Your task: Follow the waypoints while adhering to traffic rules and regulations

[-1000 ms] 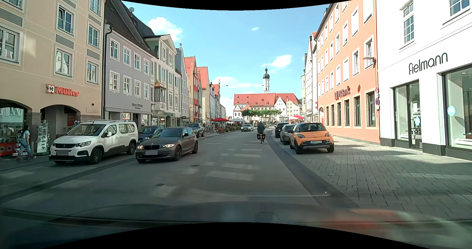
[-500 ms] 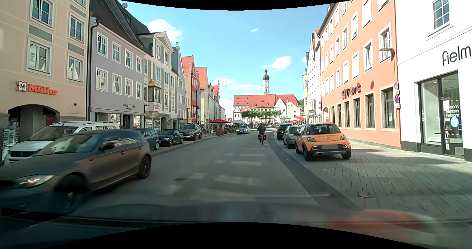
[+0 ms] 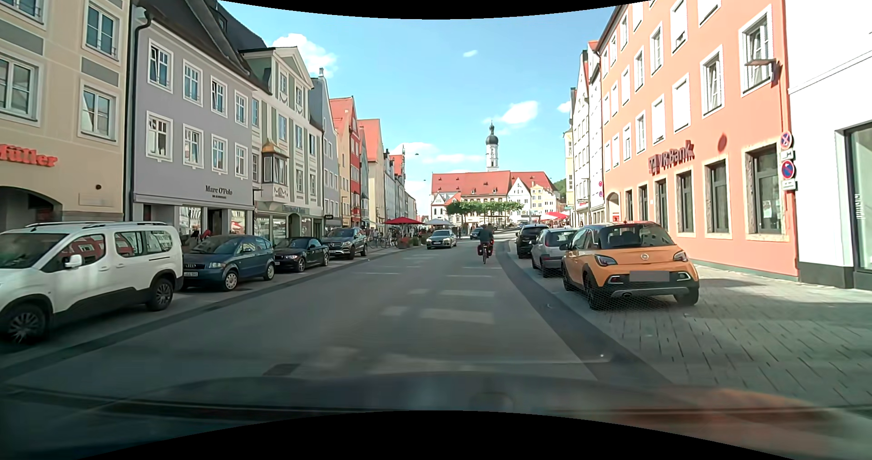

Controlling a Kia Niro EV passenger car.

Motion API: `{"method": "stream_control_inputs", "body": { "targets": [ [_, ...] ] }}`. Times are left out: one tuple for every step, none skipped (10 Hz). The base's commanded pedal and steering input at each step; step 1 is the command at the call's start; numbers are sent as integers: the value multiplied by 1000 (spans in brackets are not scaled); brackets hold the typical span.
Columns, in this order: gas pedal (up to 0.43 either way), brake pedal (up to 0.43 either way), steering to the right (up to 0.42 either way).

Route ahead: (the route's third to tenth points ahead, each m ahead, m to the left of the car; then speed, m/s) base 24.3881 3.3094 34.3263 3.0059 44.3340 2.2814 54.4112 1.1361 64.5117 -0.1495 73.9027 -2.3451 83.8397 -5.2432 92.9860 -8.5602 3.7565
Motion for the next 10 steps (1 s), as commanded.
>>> {"method": "stream_control_inputs", "body": {
  "targets": [
    [39, 6, 0],
    [39, 6, 5],
    [39, 6, 9],
    [39, 6, 11],
    [39, 6, 13],
    [39, 6, 15],
    [39, 6, 19],
    [47, 6, 22],
    [47, 6, 23],
    [47, 6, 24]
  ]
}}
